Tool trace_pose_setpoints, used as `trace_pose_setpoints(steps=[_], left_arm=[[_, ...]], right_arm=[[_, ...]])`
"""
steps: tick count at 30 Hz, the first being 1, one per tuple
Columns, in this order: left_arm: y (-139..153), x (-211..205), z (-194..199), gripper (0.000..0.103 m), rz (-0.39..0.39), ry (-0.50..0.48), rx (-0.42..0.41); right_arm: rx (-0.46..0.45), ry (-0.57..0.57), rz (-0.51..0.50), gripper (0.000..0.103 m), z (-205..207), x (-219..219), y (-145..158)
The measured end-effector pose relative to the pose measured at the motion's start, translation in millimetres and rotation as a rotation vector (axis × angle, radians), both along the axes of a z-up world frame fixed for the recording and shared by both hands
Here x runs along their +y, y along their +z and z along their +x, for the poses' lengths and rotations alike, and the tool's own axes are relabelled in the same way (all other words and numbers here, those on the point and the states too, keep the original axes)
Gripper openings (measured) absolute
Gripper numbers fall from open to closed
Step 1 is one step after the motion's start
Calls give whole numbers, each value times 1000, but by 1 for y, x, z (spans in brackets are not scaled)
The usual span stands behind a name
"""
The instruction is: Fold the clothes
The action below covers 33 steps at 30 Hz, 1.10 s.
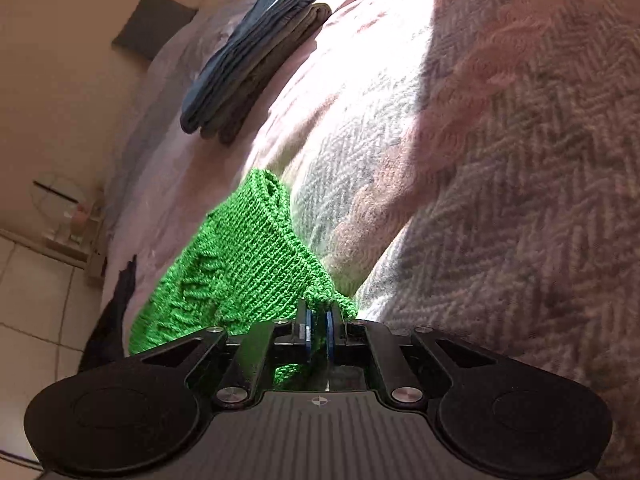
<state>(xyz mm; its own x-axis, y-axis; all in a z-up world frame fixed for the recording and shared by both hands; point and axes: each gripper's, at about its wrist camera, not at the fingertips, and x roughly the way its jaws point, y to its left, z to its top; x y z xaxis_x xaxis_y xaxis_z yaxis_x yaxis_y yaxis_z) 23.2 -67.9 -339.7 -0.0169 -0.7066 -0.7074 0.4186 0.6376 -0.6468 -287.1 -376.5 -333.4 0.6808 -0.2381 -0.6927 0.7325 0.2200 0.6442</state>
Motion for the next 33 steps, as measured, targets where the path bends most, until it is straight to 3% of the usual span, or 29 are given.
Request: trace_pose_setpoints(steps=[1, 2, 4, 8, 9, 14, 16, 18, 19, 24, 33], left_arm=[[8, -1, -1, 13, 19, -14, -19], [17, -1, -1, 13, 39, -30, -44], [37, -1, -1, 13, 60, -59, -92], [74, -5, 2, 13, 23, -99, -222], [77, -10, 3, 13, 30, -114, -267], [43, -45, -4, 13, 207, -228, -405], [28, -51, -9, 13, 278, -256, -440], [23, -58, -12, 14, 329, -268, -460], [23, -62, -13, 14, 350, -269, -465], [23, -73, -14, 14, 410, -261, -470], [24, -74, -14, 14, 416, -252, -467]], right_arm=[[34, 28, -24, 8, 4, 1, 6], [72, 55, -51, 19, 9, 2, 12], [169, 91, -122, 67, 15, 8, 29], [285, 163, -317, 68, 22, 29, 62], [277, 184, -360, 68, 26, 35, 69], [310, 384, -522, 66, 83, 67, 71], [408, 486, -555, 56, 105, 78, 47], [526, 564, -548, 53, 118, 83, 12], [514, 555, -538, 53, 117, 80, 1], [479, 543, -450, 53, 117, 63, 1], [471, 548, -454, 53, 113, 64, 5]])
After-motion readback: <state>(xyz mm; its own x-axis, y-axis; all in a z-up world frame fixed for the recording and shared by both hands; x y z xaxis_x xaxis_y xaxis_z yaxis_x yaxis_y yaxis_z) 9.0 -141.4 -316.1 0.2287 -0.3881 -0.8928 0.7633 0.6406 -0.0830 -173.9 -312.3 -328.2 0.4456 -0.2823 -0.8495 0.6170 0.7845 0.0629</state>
